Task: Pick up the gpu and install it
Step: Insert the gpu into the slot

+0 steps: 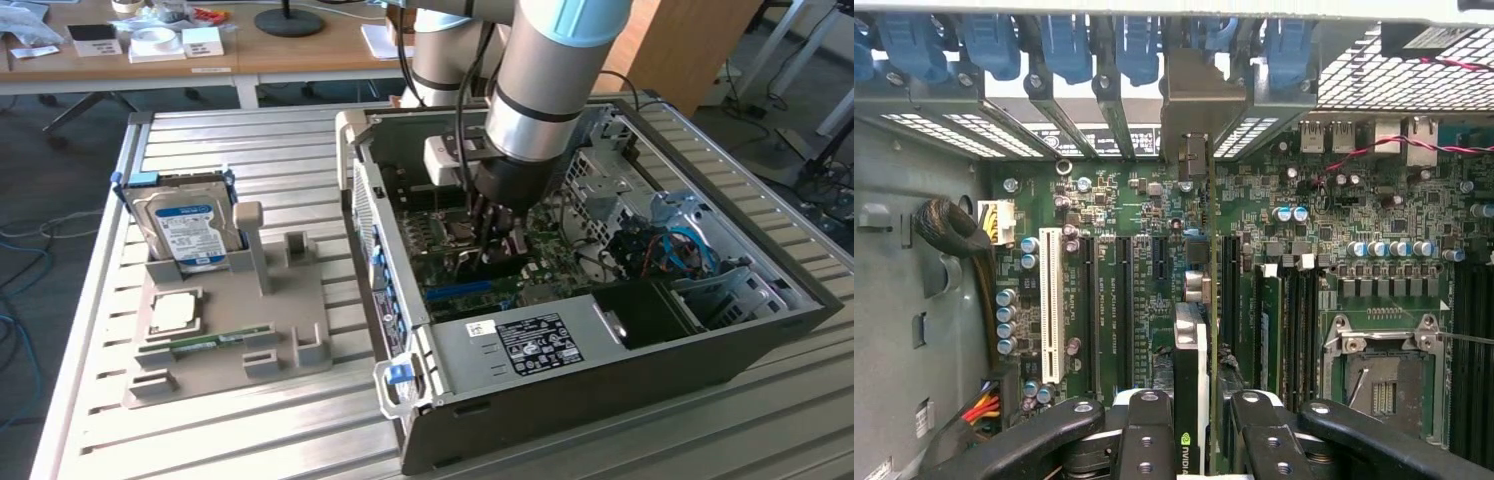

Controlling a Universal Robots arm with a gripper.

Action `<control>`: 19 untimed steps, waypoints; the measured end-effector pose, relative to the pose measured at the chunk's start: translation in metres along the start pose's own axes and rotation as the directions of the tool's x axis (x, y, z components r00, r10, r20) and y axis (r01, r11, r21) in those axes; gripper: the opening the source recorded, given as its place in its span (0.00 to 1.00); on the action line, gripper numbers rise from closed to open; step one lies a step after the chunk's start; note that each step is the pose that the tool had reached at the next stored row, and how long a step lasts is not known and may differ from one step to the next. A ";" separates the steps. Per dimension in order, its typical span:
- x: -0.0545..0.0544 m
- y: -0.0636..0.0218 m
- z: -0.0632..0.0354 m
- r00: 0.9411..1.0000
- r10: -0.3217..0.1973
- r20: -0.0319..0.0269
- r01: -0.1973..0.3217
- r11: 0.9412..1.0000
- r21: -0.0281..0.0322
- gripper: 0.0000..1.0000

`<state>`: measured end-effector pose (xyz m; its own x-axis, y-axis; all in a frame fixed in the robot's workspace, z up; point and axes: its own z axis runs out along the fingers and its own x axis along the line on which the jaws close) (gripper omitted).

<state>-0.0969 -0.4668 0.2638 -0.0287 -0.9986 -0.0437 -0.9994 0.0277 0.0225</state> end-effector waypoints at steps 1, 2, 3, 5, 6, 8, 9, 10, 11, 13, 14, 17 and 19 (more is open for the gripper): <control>0.000 0.0002 0.0000 1.000 0.000 0.000 0.000 1.000 0.000 0.26; 0.000 0.0003 0.0000 1.000 0.000 0.000 0.000 1.000 0.000 0.26; 0.000 0.0004 0.0000 1.000 0.000 0.000 0.000 1.000 0.000 0.26; 0.000 0.0004 0.0000 1.000 0.000 0.000 0.000 1.000 0.000 0.26; 0.000 0.0006 0.0000 1.000 0.000 0.000 0.000 1.000 0.000 0.26; 0.000 0.0011 0.0000 1.000 0.000 0.000 0.000 1.000 0.000 0.26; 0.000 0.0010 0.0000 1.000 0.000 0.000 0.000 1.000 0.000 0.26; 0.000 0.0011 0.0000 1.000 0.000 0.000 0.000 1.000 0.000 0.26; 0.000 0.0010 0.0000 1.000 0.000 0.000 0.000 1.000 0.000 0.26; 0.000 0.0011 0.0009 1.000 0.000 0.000 0.000 1.000 0.000 0.26; 0.000 0.0011 0.0016 1.000 0.000 0.000 0.000 1.000 0.000 0.26; 0.000 0.0013 0.0018 1.000 0.000 0.000 0.000 1.000 0.000 0.26; 0.000 0.0012 0.0019 1.000 0.000 0.000 0.000 1.000 0.000 0.26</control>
<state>-0.0981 -0.4668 0.2619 -0.0285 -0.9986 -0.0437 -0.9994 0.0275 0.0225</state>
